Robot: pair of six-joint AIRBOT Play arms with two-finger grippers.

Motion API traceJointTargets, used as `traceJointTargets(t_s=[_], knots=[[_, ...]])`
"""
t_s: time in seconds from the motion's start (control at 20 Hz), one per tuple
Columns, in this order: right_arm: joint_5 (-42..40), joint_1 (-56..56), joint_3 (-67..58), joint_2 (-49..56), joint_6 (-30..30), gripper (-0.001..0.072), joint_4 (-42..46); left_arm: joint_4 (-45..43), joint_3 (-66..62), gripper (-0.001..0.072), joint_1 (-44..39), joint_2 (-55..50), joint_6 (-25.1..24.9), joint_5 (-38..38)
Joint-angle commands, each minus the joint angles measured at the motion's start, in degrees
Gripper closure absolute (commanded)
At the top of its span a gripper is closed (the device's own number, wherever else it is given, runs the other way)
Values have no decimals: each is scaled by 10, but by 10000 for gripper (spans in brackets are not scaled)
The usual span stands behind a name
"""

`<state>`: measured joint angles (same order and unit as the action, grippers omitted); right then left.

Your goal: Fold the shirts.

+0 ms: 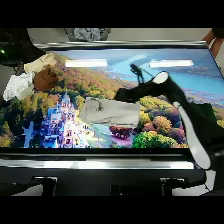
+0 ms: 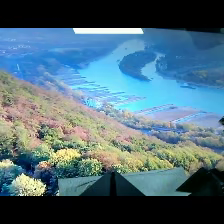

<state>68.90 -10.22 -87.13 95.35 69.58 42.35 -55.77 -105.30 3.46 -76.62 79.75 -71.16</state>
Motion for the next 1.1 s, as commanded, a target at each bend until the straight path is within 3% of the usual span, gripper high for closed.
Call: traceJointTargets(t_s=[0.0,0.1,0.3,0.45,0.55,0.6,0.65,0.8,0.9,1.05], knots=[[169,114,6,-40,37,15,271,0,26,673,0,2,-14,0],[183,154,70,-40,40,23,266,-5,28,673,0,2,-14,0],[-52,135,236,-32,-46,39,-10,-4,28,673,-1,2,-18,0],[-99,113,257,10,-110,44,-145,-4,28,673,-1,2,-17,0],[-107,110,257,30,-147,152,-208,-4,28,673,-1,2,-17,0],[-112,110,257,33,-162,366,-229,-4,28,673,-1,2,-17,0],[-116,111,256,31,-169,643,-244,-4,28,673,-1,2,-17,0],[-72,112,220,7,-237,654,-257,-4,28,673,-1,2,-17,0],[-9,127,153,-10,-235,655,-240,-4,28,673,-1,2,-18,0],[73,199,9,-33,-135,655,-118,-4,28,673,-1,2,-18,0]])
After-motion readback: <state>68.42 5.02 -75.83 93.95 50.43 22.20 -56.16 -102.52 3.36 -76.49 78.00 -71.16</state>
